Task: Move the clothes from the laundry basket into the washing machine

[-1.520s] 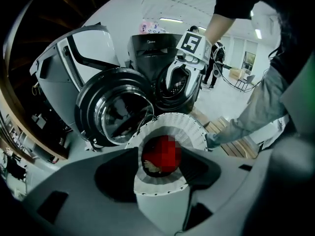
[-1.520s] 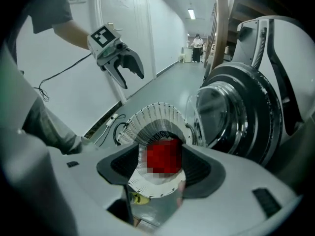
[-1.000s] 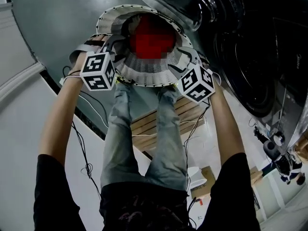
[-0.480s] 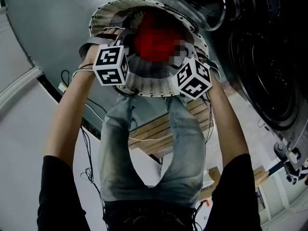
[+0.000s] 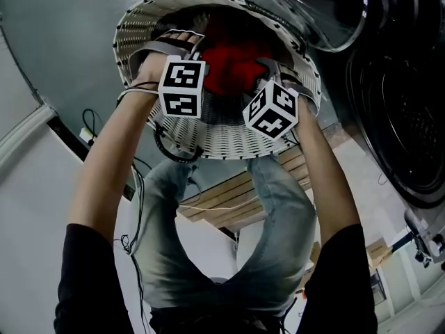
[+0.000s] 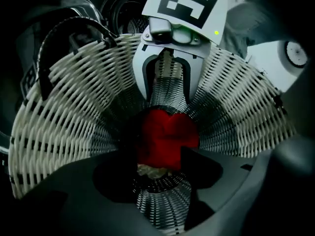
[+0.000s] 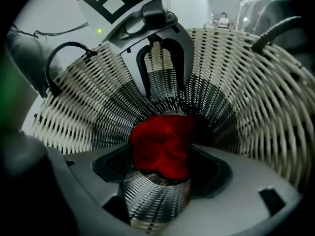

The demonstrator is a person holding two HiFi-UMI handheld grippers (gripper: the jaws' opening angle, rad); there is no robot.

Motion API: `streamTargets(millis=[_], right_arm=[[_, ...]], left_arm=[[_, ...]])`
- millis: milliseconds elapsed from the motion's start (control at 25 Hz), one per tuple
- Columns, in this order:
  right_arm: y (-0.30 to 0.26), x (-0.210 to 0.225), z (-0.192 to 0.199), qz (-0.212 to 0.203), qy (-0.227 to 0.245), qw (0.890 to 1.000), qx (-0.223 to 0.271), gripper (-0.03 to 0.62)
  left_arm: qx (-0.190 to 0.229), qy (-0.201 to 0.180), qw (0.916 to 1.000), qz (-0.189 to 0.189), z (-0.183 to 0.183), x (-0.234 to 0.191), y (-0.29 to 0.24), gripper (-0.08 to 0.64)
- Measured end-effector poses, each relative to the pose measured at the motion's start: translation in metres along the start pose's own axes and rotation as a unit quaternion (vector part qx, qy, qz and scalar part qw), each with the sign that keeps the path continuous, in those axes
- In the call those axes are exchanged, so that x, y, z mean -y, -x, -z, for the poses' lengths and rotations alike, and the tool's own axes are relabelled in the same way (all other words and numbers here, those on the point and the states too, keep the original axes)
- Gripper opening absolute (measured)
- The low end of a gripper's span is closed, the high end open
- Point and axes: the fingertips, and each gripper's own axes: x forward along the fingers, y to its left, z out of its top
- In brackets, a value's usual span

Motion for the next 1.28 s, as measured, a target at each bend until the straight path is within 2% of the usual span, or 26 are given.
streamTargets(millis=[240,520,680,840,1080,1200,1240,1280], right_arm=[[-0.04,0.002,0.013,-0.001,-0.01,1.0,-0.017,0.364],[-0.091,0.006,0.032,-0.003,-0.037,0.999,-0.031,0.406],[-0.115,0.01,0.041,0.007,-0.017,0.999,-0.045,0.418],[-0.135,0.01,0.057,0.001,-0.022,0.997,-0.075,0.453],[-0.164,0.014,0.076,-0.003,-0.022,0.994,-0.109,0.442],[-0.177,0.016,0.085,0.003,-0.016,0.992,-0.128,0.359],[-0.18,0.016,0.087,0.005,-0.015,0.991,-0.135,0.334],[-0.183,0.015,0.09,0.004,-0.015,0.99,-0.14,0.317]], left_arm=[[-0.014,-0.03,0.9994,0.013,0.018,0.003,-0.038,0.302],[-0.034,-0.03,0.9985,0.032,0.043,0.002,-0.088,0.349],[-0.046,-0.048,0.9967,0.047,0.05,0.005,-0.114,0.392],[-0.046,-0.057,0.9961,0.05,0.055,0.009,-0.133,0.43],[-0.061,-0.084,0.9931,0.054,0.063,0.01,-0.164,0.44],[-0.071,-0.079,0.9927,0.057,0.069,0.011,-0.178,0.435],[-0.072,-0.079,0.993,0.052,0.07,0.011,-0.181,0.42],[-0.071,-0.079,0.9933,0.045,0.069,0.009,-0.183,0.37]])
